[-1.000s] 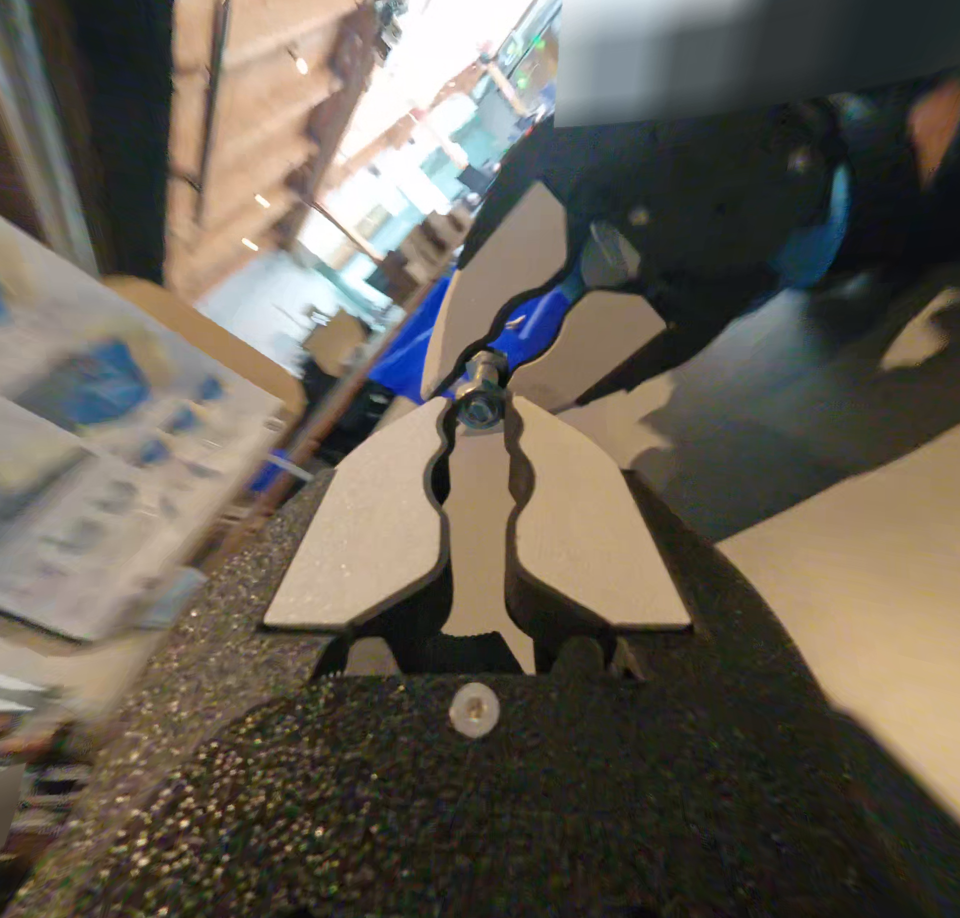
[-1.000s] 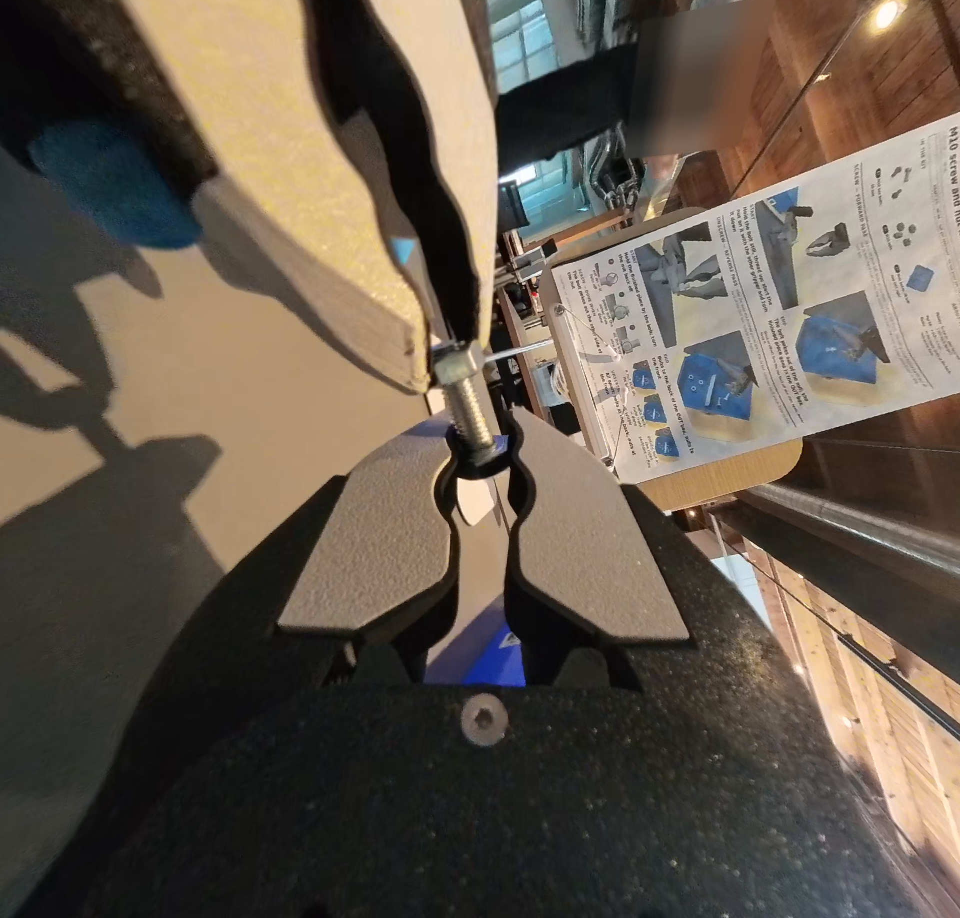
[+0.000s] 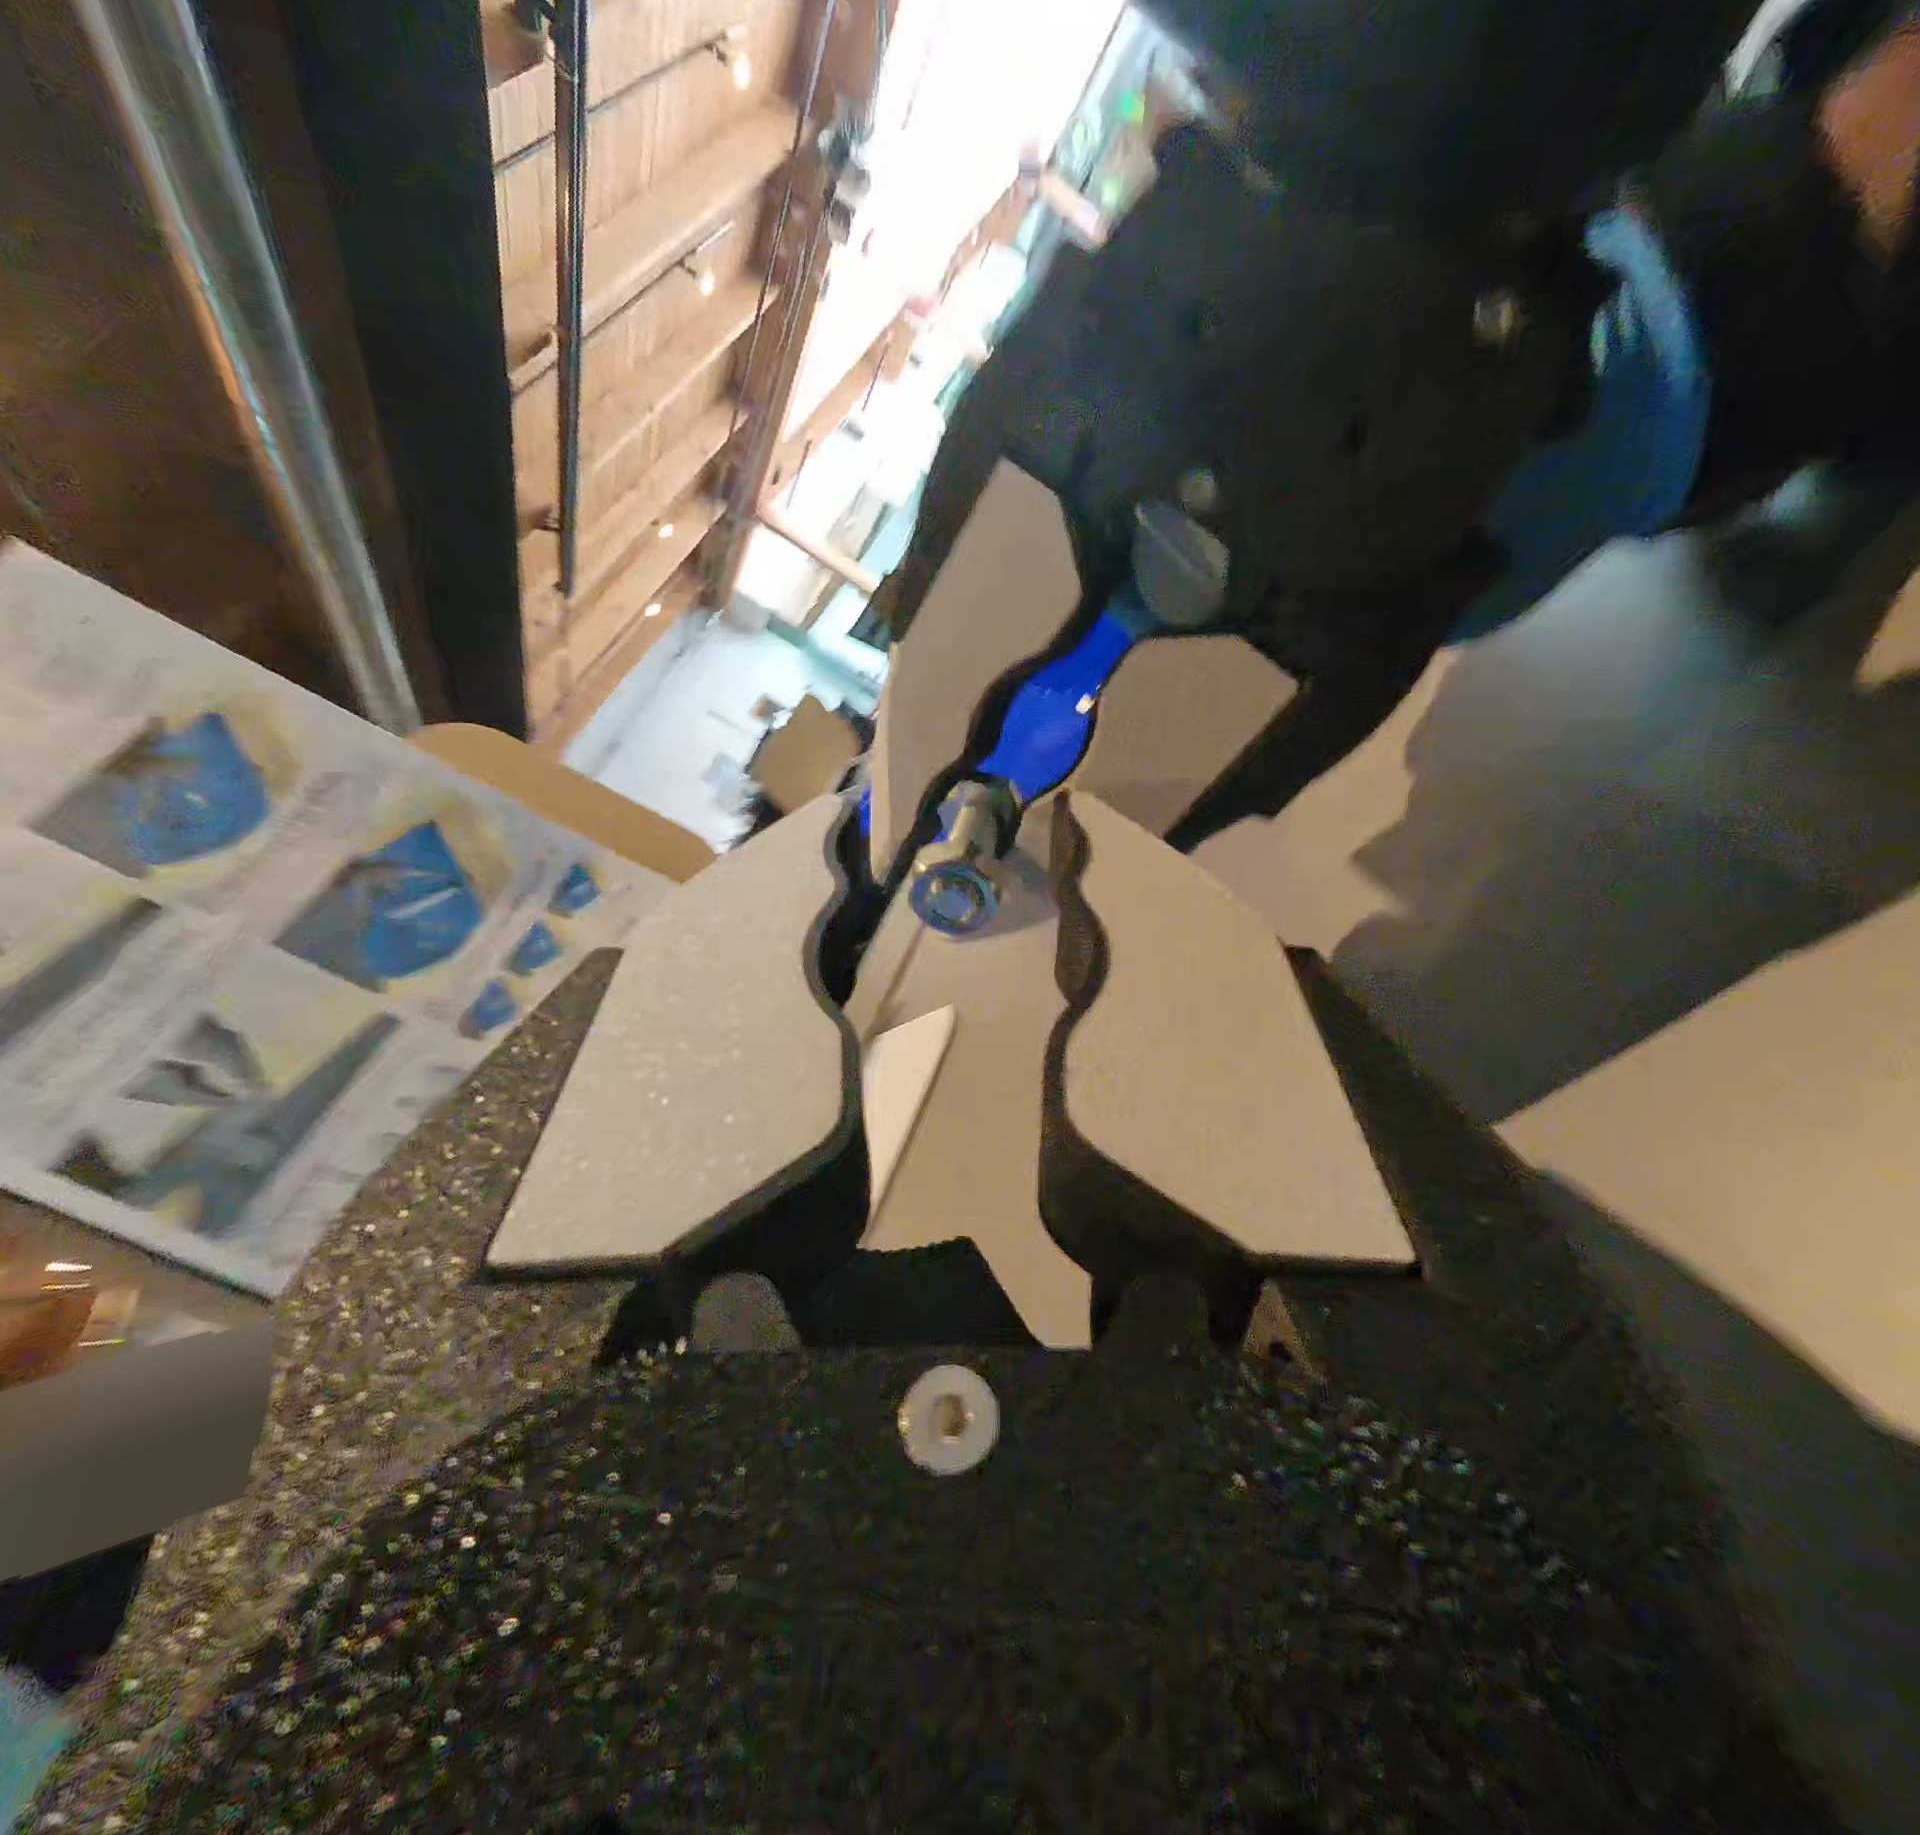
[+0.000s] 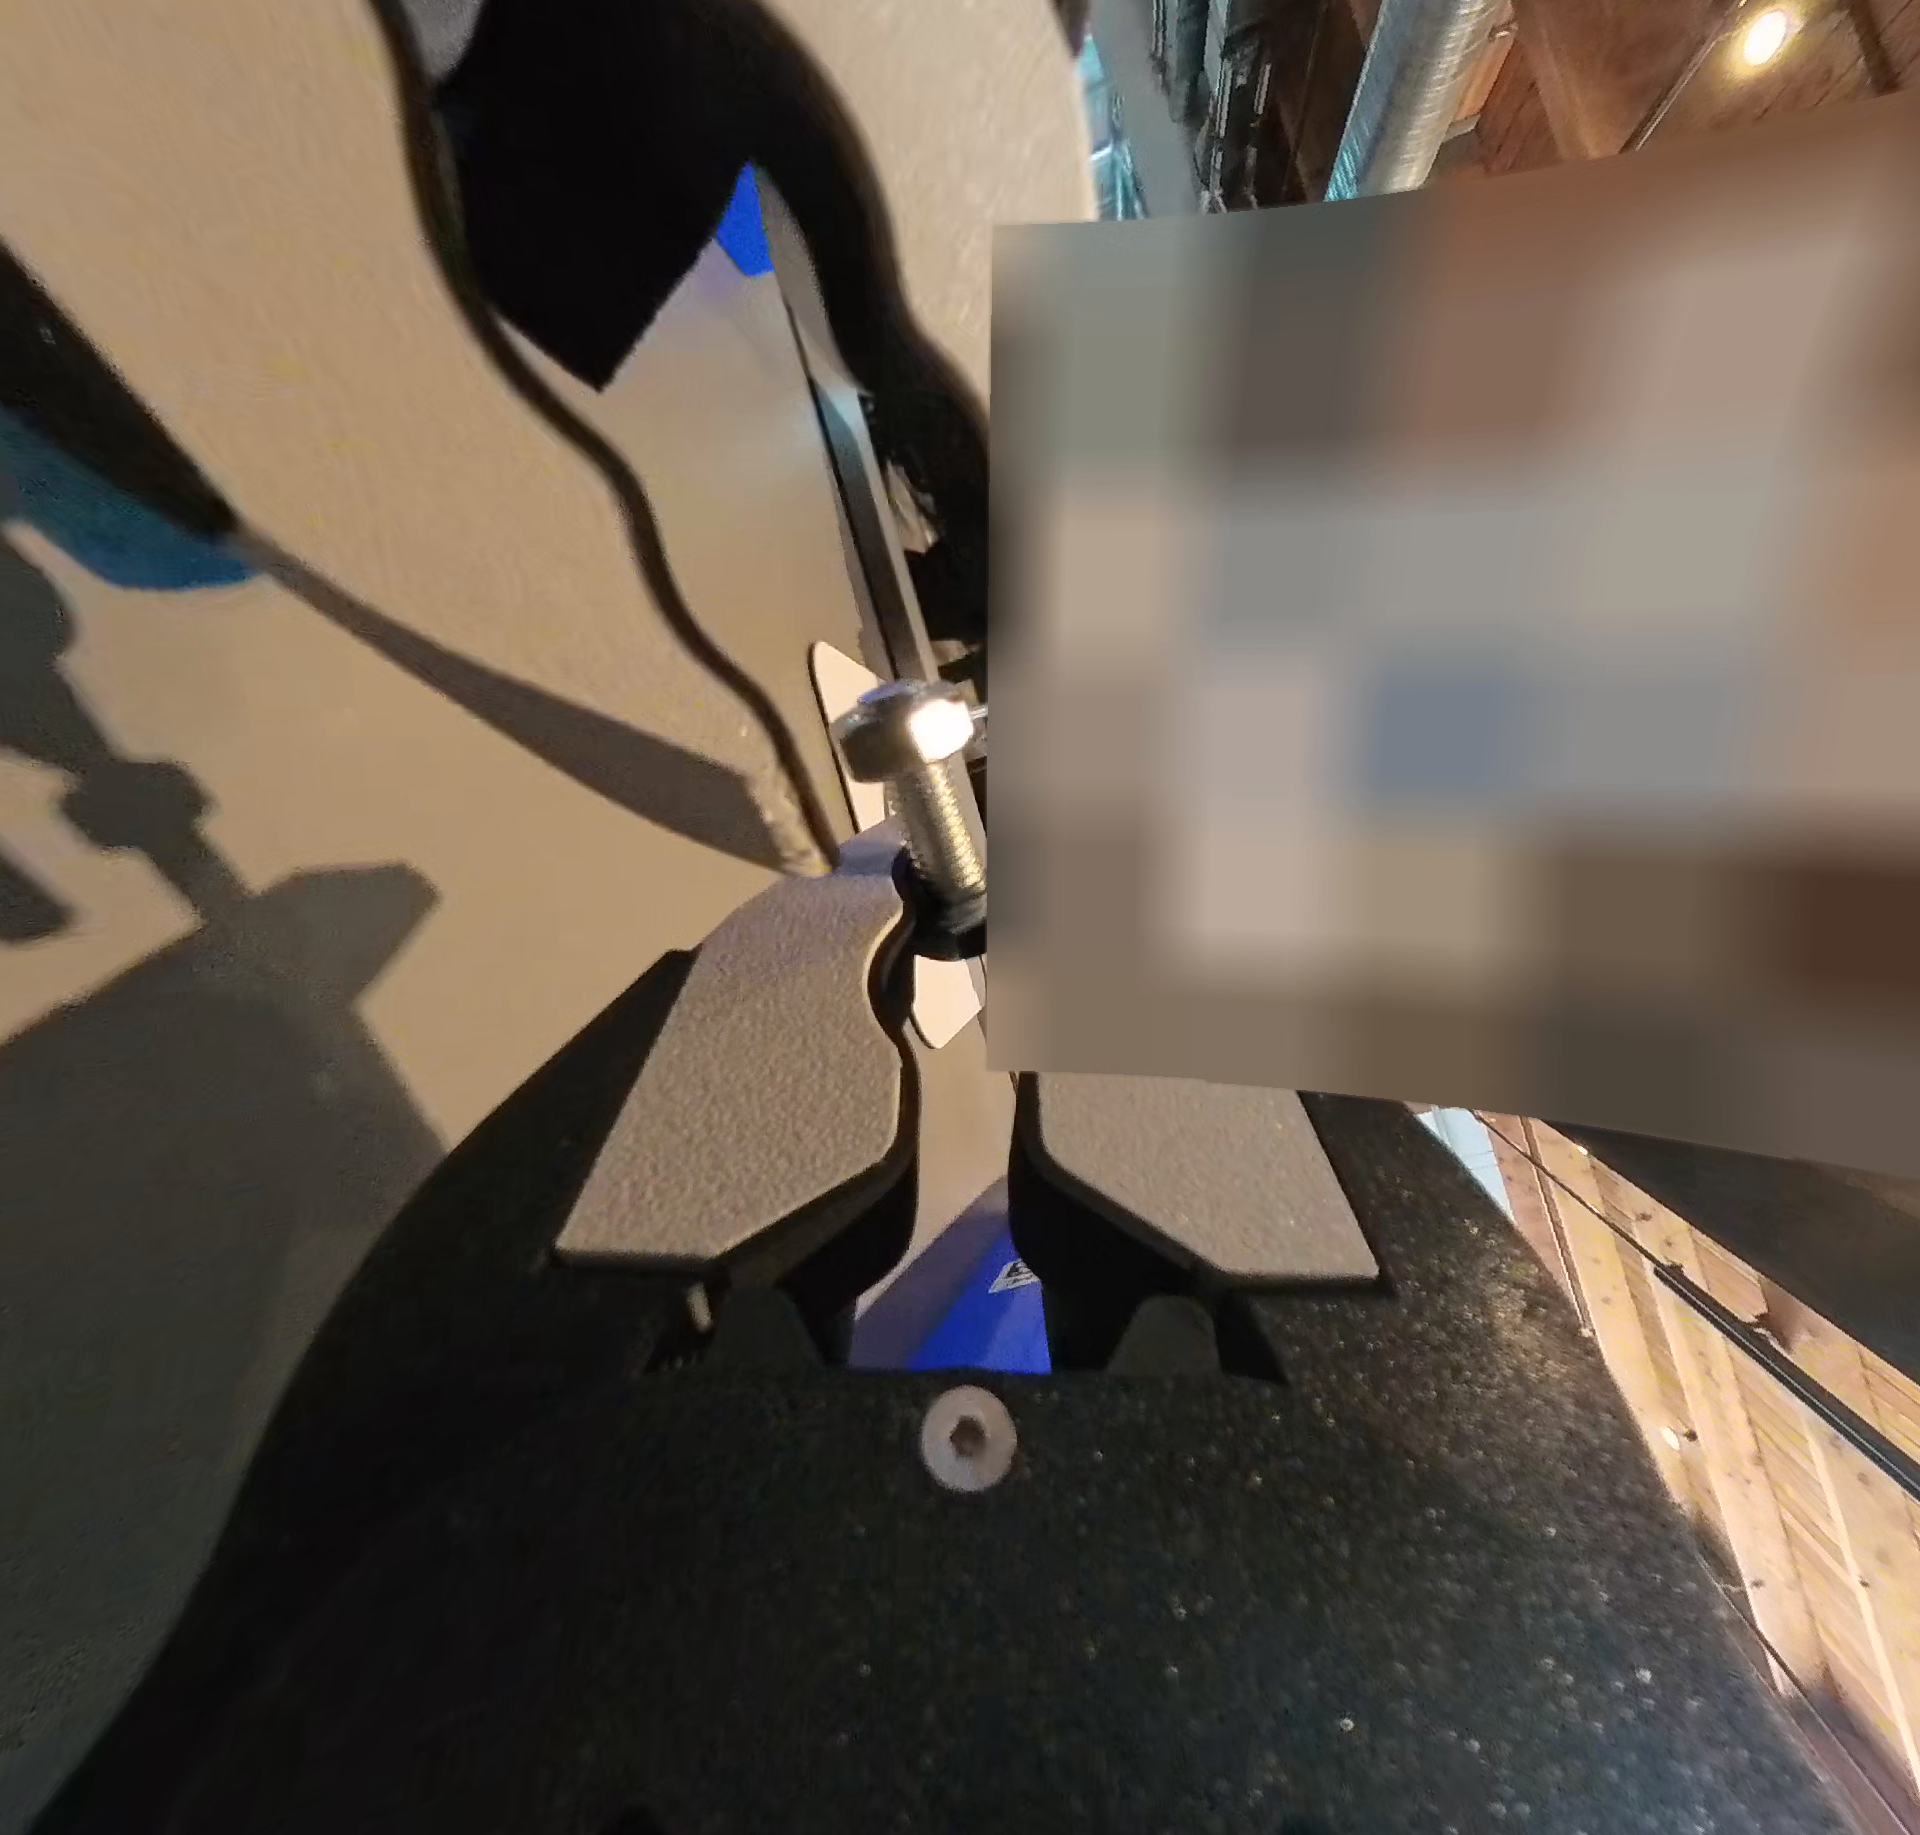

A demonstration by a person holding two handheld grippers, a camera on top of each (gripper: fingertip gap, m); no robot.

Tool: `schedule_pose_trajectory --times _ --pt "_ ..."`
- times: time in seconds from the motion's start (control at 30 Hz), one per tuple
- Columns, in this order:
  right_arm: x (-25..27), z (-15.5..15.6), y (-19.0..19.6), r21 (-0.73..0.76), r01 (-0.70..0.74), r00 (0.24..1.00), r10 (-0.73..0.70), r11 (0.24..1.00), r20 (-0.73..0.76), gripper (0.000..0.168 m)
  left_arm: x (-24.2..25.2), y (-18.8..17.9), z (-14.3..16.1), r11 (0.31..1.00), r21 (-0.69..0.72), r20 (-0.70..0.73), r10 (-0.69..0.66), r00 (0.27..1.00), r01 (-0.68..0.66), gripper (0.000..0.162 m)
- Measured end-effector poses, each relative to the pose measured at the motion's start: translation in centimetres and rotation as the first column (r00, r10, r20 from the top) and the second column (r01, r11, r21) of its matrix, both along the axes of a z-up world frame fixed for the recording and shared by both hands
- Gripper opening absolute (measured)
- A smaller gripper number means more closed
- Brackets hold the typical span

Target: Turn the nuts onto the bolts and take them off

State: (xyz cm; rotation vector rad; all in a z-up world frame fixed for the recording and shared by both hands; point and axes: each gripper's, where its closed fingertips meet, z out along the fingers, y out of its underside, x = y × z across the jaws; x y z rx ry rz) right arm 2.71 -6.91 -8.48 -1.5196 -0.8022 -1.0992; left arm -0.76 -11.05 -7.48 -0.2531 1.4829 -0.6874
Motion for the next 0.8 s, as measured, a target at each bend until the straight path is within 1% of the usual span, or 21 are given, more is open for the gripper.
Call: schedule_pose_trajectory --times 0.07,0.13,0.2,0.27,0.33,0.4,0.47,0.5,0.57,0.6,0.63,0.67,0.7,0.73,0.8 --pt "0.0 0.0 0.0 0.0 0.001 1.0 -0.001 1.0 0.0 0.013 -0.3 0.1 0.7 0.982 -0.173 -0.036 -0.082 0.996 0.074 0.037" --pt "0.0 0.0 0.0 0.001 -0.001 1.0 0.001 1.0 -0.001 0.014 -0.4 0.7 1.0 0.923 -0.366 -0.092 -0.16 0.983 0.116 0.037" --pt "0.0 0.0 0.0 -0.002 0.001 1.0 -0.001 1.0 0.0 0.014 -0.2 1.2 0.6 0.852 -0.512 -0.173 -0.227 0.958 0.11 0.036" --pt "0.0 0.0 0.0 -0.001 0.0 1.0 0.0 1.0 0.0 0.014 -0.1 1.3 0.3 0.802 -0.588 -0.211 -0.274 0.938 0.102 0.033" --pt "0.0 0.0 0.0 -0.003 0.0 1.0 0.0 1.0 -0.001 0.014 0.0 1.1 -0.4 0.782 -0.617 -0.259 -0.309 0.915 0.089 0.03" --pt "0.0 -0.1 0.0 -0.005 -0.001 1.0 0.001 1.0 0.0 0.014 0.2 1.1 -1.2 0.805 -0.59 -0.298 -0.29 0.909 0.063 0.017" --pt "0.0 -0.2 0.1 -0.007 0.001 1.0 -0.001 1.0 0.003 0.014 0.2 1.1 -1.2 0.865 -0.498 -0.278 -0.226 0.934 0.061 0.017" --pt "0.0 -0.1 0.0 -0.005 0.0 1.0 0.0 1.0 0.001 0.014 0.2 1.0 -1.1 0.904 -0.423 -0.249 -0.185 0.951 0.065 0.017" --pt "0.0 -0.1 0.0 -0.003 0.0 1.0 0.0 1.0 0.001 0.013 0.3 1.0 -1.1 0.974 -0.222 -0.171 -0.082 0.982 0.043 0.017" --pt "0.0 -0.1 0.0 -0.004 0.003 1.0 -0.003 1.0 0.004 0.013 0.4 1.1 -1.1 0.994 -0.108 -0.123 -0.024 0.992 0.011 0.018" --pt "0.0 -0.1 0.0 -0.004 0.004 1.0 -0.004 1.0 0.006 0.013 0.4 1.3 -1.1 0.999 -0.007 -0.074 0.031 0.997 -0.031 0.018" --pt "0.0 -0.1 0.0 -0.004 0.003 1.0 -0.003 1.0 0.004 0.013 0.5 1.3 -1.0 0.996 0.06 -0.036 0.068 0.997 -0.065 0.018" --pt "0.0 -0.1 0.0 -0.002 0.0 1.0 0.0 1.0 0.001 0.013 0.5 1.2 -0.8 0.994 0.079 -0.016 0.074 0.997 -0.072 0.022" --pt "0.0 -0.1 0.0 -0.001 0.0 1.0 0.0 1.0 0.0 0.014 0.4 1.0 -0.6 0.998 0.047 -0.019 0.052 0.998 -0.051 0.028" --pt "0.0 -0.1 -0.1 -0.002 0.001 1.0 -0.001 1.0 -0.001 0.014 0.0 0.5 0.0 0.995 -0.092 -0.044 -0.035 0.998 0.031 0.031"
